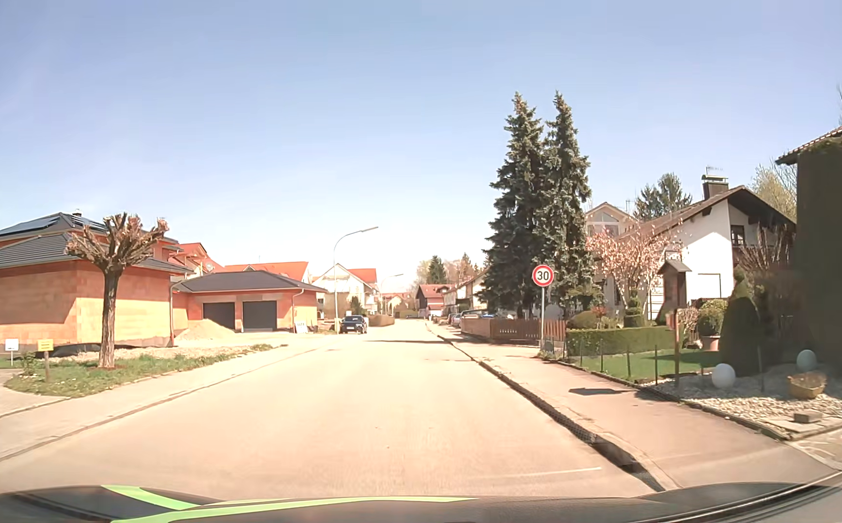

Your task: Follow the waypoints while adhering to traffic rules and regulations

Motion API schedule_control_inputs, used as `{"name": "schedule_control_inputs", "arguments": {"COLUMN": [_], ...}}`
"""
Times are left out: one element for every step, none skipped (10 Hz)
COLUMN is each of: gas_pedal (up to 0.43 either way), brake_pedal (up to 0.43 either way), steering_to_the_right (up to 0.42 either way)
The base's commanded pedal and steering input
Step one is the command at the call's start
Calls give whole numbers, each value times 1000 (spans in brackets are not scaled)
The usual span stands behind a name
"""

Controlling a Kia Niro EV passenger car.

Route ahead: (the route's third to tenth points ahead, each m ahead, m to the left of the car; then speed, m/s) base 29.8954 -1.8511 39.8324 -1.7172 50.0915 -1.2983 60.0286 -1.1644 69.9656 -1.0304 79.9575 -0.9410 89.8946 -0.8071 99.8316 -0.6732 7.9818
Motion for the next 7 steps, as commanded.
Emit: {"name": "schedule_control_inputs", "arguments": {"gas_pedal": [87,87,87,87,87,87,87], "brake_pedal": [0,0,0,0,0,0,0], "steering_to_the_right": [0,-1,-1,-1,-2,-1,-1]}}
